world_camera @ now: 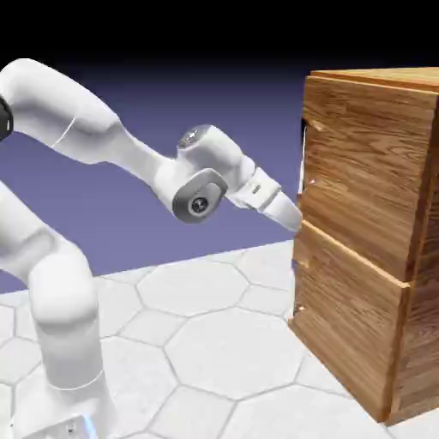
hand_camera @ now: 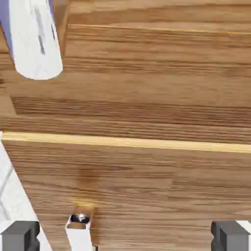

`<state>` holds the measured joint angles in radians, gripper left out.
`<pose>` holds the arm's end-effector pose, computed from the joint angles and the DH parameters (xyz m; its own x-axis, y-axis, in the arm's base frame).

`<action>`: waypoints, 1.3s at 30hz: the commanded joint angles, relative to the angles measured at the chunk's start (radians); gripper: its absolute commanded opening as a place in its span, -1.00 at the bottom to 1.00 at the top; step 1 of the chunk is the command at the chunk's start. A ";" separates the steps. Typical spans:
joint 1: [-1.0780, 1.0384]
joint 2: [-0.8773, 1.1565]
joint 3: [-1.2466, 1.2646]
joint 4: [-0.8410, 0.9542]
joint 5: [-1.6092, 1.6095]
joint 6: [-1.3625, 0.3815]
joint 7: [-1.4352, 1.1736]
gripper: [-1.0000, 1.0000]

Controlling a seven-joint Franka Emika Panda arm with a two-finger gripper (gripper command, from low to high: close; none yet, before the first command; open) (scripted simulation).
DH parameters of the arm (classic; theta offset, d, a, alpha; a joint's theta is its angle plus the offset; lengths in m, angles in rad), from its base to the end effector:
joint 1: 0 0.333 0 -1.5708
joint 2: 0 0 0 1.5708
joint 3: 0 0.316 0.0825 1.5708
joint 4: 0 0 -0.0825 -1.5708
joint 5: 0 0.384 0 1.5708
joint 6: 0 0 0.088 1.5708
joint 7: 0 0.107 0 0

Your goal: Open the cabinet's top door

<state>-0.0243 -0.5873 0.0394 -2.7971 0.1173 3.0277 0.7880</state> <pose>0.3890 -0.0025 0.4696 0.4366 -0.7725 0.4611 -0.5259 -0.6350 -0.5659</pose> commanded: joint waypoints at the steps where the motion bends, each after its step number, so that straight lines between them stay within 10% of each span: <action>1: -0.013 -0.006 0.015 0.005 0.044 -0.003 0.017 0.00; 39: -0.525 -0.250 0.570 0.187 1.696 -0.135 0.680 0.00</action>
<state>-0.5497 -0.8372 0.6095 -2.6100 1.8137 2.8928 1.4678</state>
